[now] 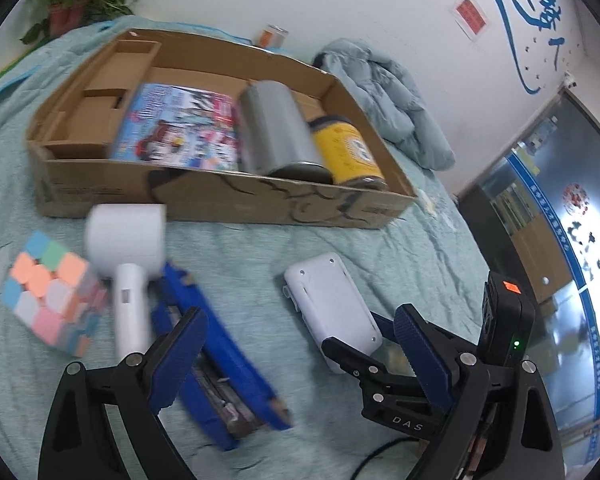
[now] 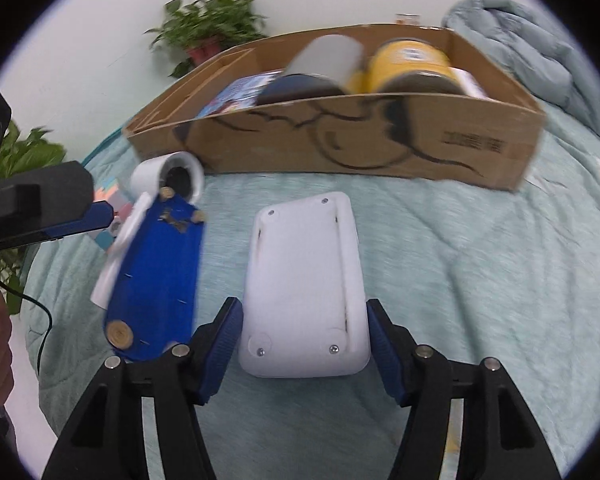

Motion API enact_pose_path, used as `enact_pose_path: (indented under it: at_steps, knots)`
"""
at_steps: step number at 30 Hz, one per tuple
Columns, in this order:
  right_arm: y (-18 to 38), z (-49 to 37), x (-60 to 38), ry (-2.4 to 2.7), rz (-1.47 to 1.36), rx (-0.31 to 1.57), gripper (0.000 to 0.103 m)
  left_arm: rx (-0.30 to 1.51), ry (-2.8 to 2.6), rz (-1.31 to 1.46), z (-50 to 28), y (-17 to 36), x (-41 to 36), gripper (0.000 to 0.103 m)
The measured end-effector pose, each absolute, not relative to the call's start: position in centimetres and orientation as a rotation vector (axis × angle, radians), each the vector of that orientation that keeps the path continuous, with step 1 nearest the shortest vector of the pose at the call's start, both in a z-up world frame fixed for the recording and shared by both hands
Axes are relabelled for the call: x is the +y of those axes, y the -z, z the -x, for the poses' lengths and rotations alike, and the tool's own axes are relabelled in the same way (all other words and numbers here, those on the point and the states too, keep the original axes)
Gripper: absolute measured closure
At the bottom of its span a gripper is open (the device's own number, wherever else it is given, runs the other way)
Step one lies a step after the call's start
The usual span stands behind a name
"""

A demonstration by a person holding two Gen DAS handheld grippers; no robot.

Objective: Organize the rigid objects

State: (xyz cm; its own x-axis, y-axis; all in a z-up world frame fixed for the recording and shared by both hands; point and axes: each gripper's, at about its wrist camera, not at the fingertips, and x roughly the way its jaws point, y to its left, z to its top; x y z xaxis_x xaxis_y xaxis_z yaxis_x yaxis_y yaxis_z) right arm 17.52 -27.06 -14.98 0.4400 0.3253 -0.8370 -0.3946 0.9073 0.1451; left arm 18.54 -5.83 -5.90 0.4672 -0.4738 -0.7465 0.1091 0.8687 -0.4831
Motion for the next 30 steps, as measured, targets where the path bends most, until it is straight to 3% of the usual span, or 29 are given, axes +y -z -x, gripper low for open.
enact_pose_path:
  at_steps: [7, 15, 19, 21, 30]
  knots:
    - [14.6, -16.5, -33.6, -0.357, -0.09, 1.021, 0.042, 1.151, 0.573, 0.391, -21.2, 7.6, -13.5, 0.009]
    - [14.1, -15.4, -33.9, -0.425, -0.091, 0.986, 0.042, 1.381, 0.58, 0.454, -23.4, 13.1, -17.6, 0.04]
    - [14.5, -15.8, -33.2, -0.431, -0.035, 1.006, 0.04, 1.369, 0.558, 0.441, -23.0, 13.2, -17.6, 0.05]
    - [14.7, -15.8, -32.3, -0.421, -0.003, 1.014, 0.037, 1.363, 0.542, 0.42, -22.7, 13.2, -17.4, 0.064]
    - [14.8, -15.7, -29.9, -0.37, 0.122, 1.012, 0.037, 1.28, 0.48, 0.369, -20.8, 12.1, -16.3, 0.065]
